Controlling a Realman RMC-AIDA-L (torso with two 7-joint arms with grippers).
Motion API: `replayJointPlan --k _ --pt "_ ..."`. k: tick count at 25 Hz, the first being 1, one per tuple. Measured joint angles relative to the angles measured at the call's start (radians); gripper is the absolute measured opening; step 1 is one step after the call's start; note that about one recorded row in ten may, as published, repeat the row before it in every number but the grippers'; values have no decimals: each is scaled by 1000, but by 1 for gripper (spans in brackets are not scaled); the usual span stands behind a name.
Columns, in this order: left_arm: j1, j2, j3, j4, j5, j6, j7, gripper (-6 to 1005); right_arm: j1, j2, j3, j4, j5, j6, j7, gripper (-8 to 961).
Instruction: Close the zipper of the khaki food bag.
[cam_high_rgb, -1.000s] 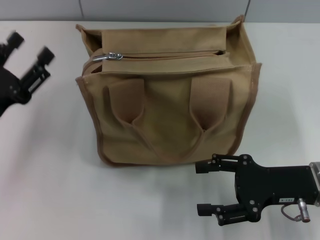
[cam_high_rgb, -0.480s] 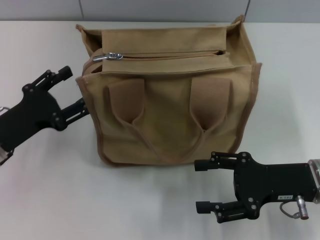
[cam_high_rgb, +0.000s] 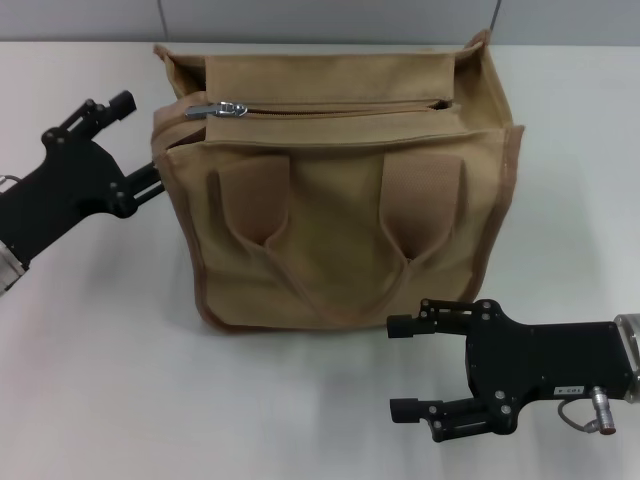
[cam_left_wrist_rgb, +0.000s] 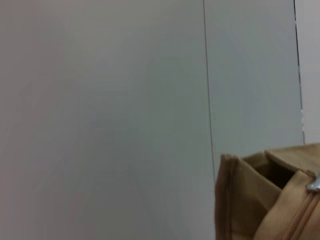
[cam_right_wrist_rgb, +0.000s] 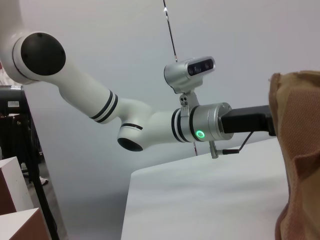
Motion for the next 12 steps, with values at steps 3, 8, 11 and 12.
replayJointPlan --k 3,8,11,12 --pt "5 -1 -31 -8 -1 53 31 819 1 0 1 0 0 0 1 815" --pt "13 -1 -42 -10 -1 78 37 819 -2 0 2 1 0 0 1 815" --pt "18 -1 -46 -10 -2 85 45 819 -3 0 2 2 0 -2 1 815" --pt "19 -2 -47 -11 -2 88 70 819 -3 0 2 2 0 -2 1 815"
